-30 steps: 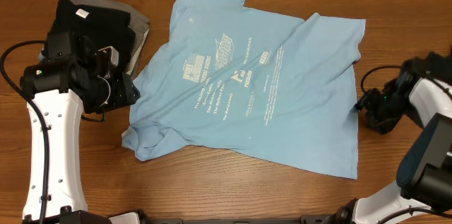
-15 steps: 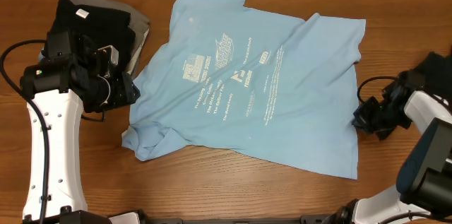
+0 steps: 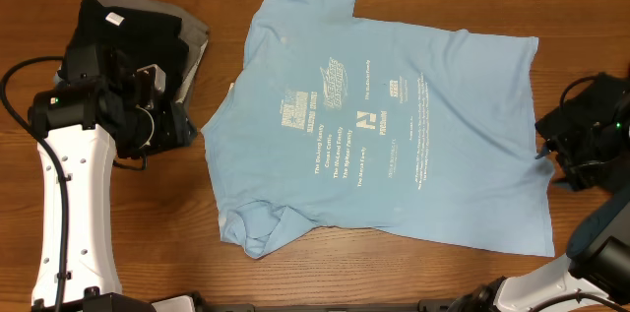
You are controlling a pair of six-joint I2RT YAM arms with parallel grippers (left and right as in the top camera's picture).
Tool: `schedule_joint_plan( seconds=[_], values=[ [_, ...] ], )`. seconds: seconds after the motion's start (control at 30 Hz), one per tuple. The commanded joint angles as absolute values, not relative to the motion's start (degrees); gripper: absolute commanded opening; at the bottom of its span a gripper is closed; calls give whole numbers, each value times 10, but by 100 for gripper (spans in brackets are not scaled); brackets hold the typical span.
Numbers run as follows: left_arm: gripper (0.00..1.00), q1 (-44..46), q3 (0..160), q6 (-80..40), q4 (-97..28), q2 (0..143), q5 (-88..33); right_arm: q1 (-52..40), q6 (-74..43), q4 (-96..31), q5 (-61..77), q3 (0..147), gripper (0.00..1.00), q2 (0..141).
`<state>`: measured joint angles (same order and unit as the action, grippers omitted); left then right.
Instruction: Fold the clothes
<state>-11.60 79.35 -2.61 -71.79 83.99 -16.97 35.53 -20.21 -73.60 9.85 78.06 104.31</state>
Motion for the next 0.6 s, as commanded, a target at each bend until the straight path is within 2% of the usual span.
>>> schedule_joint_plan(
  seconds=[0.0,0.17,0.33,0.57],
  values=[
    [56,-112,778,-34,-739,831,-174,354,-171,-734,171,795,57,1001],
    [57,-112,701,-45,-727,831,-183,354,-168,-733,188,795,58,926],
    [59,-105,611,-46,-695,831,-268,353,-168,-754,187,795,66,864],
    [61,-41,508,-124,-647,831,-280,353,-169,-753,188,793,68,849]
  ],
)
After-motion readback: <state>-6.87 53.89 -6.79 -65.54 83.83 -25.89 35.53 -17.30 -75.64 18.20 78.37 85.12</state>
